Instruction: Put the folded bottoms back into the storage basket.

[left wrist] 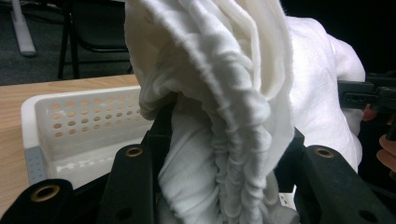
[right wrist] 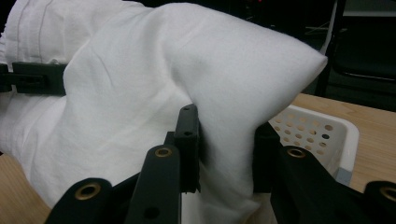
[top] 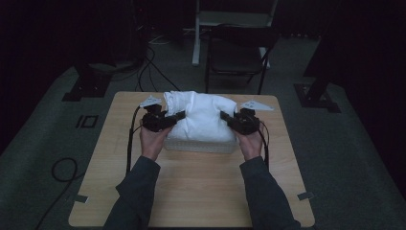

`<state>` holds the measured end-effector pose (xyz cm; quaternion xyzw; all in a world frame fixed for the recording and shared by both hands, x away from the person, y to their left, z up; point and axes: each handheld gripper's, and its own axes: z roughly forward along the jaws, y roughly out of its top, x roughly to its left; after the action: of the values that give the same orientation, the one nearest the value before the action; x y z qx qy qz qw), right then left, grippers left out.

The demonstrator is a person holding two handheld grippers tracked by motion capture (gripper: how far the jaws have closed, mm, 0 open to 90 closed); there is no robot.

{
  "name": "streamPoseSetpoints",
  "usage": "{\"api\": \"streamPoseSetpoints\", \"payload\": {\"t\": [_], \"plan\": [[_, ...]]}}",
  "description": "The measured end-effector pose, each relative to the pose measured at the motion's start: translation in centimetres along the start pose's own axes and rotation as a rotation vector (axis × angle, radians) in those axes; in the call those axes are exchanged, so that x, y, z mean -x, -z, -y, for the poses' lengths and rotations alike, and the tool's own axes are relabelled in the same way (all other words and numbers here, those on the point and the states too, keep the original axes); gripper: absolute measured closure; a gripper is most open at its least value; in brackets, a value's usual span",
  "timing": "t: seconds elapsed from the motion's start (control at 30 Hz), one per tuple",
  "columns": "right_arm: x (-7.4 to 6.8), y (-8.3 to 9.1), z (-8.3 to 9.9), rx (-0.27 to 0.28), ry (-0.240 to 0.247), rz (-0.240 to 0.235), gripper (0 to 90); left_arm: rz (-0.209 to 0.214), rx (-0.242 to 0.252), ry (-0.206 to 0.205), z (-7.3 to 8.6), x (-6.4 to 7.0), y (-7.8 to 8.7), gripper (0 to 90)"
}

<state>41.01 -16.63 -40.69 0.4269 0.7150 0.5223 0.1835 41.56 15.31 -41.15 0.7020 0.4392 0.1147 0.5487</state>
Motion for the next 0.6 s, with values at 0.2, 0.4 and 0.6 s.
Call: {"api": "streamPoseSetpoints", "payload": {"t": [0.2,0.4,0.6], "plan": [[0.2,-0.4,-0.2,0.0,-0.008,0.002,71.6,-0.011,-0.003,-0.008,-0.6,-0.3,-0.4,55.0],[0.4,-0.7,-0.5,0.001,-0.012,0.001,71.7,-0.012,-0.001,0.002,-1.1,-0.8,-0.7,54.9],[0.6,-1.1,-0.9,0.005,-0.018,0.003,71.8,-0.02,-0.006,0.001,-1.7,-1.0,-1.0,54.9]]}}
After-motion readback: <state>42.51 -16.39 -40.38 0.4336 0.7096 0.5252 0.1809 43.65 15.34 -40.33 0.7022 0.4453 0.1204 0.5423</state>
